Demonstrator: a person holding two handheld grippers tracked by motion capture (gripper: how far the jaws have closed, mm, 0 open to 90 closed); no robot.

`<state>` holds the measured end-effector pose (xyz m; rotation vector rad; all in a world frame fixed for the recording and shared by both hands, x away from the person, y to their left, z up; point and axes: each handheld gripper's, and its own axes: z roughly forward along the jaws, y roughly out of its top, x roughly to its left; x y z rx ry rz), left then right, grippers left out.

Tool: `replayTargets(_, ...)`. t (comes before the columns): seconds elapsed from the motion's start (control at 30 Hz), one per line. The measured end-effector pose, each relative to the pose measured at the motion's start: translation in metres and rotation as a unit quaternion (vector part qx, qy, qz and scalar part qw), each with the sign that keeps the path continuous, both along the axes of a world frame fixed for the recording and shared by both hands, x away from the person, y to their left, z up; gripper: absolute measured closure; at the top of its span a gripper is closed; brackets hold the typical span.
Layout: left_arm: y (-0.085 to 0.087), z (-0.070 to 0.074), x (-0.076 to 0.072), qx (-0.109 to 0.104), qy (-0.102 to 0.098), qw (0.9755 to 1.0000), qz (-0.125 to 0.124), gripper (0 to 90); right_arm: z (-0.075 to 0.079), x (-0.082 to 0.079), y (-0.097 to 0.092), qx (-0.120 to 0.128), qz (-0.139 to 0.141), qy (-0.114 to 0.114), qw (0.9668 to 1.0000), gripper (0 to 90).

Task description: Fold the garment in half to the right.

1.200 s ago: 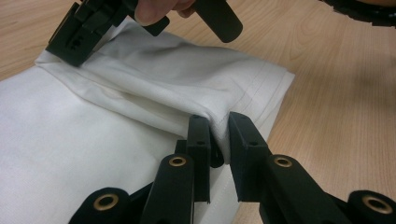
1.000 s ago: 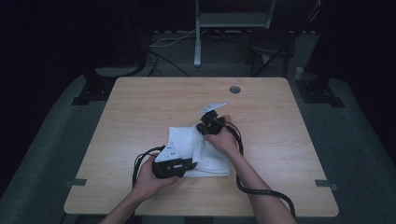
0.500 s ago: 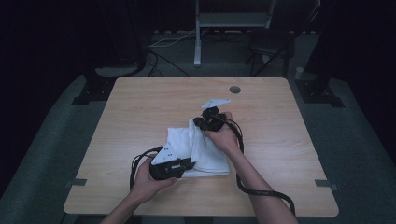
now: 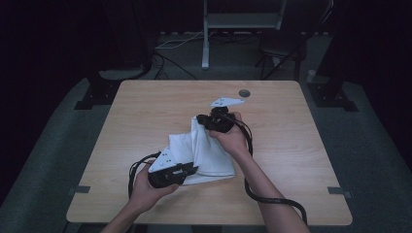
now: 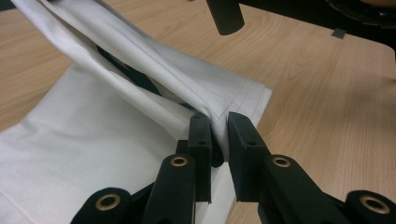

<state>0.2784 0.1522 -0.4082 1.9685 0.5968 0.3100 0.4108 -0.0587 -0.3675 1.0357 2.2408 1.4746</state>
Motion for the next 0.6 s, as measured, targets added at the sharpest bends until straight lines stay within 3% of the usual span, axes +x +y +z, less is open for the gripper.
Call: replayTargets(0.6, 0.016, 0.004, -0.01, -0.014, -0.01, 0.9998, 0.012, 80.3, 0.007, -0.005, 0.013, 0.032, 0.024, -0.01, 0.9992, 85.8)
